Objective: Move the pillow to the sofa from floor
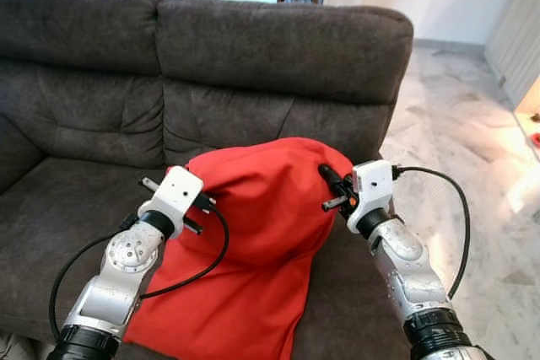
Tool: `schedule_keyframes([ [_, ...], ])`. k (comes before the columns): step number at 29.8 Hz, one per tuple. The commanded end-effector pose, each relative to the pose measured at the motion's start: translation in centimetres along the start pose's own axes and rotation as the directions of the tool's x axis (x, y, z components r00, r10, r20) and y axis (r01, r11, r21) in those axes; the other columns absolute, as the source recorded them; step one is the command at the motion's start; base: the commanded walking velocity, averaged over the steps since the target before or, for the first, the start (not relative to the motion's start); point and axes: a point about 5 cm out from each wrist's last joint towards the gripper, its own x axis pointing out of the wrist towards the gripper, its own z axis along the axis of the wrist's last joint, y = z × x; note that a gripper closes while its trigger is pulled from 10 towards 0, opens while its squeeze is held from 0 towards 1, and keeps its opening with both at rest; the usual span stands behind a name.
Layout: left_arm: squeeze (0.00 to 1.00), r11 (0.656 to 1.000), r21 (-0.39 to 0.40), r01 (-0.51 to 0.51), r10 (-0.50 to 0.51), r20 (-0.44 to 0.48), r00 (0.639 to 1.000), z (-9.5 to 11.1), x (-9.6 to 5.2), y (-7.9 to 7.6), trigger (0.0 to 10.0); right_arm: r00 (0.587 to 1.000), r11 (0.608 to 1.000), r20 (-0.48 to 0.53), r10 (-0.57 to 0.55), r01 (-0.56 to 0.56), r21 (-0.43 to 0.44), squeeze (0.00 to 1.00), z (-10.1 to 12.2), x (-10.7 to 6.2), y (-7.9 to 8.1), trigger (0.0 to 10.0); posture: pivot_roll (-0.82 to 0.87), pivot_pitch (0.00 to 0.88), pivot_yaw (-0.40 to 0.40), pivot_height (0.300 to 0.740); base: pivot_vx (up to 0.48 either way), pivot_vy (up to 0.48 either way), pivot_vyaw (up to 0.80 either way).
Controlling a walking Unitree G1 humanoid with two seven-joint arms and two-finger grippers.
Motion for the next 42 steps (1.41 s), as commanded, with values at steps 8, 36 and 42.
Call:
schedule_keyframes([
  [8, 1.00, 0.998, 0.012, 0.063, -0.063, 0.005, 0.998, 0.3, 0.1, -1.5, 10.0, 0.999, 0.999, 0.018, 0.047, -0.048, 0.005, 1.00, 0.0, 0.1, 0.8, 10.0, 0.08, 0.084, 0.016, 0.740, 0.000, 0.000, 0.00],
  [36, 0.00, 0.985, -0.162, 0.053, -0.077, -0.143, 0.987, -4.0, -0.7, -3.0, 10.0, 0.859, 0.860, -0.157, -0.487, 0.503, 0.086, 0.00, -4.8, -4.4, -5.4, 10.0, 0.08, 0.050, 0.032, 0.740, 0.000, 0.000, 0.00],
  [42, 0.00, 0.961, -0.274, -0.028, -0.092, -0.415, 0.905, -11.4, -4.1, -3.8, 10.0, 0.531, 0.593, -0.468, -0.707, 0.805, 0.017, 0.00, -12.4, -12.7, -7.3, 10.0, 0.06, 0.041, 0.055, 0.740, 0.000, 0.000, 0.00],
])
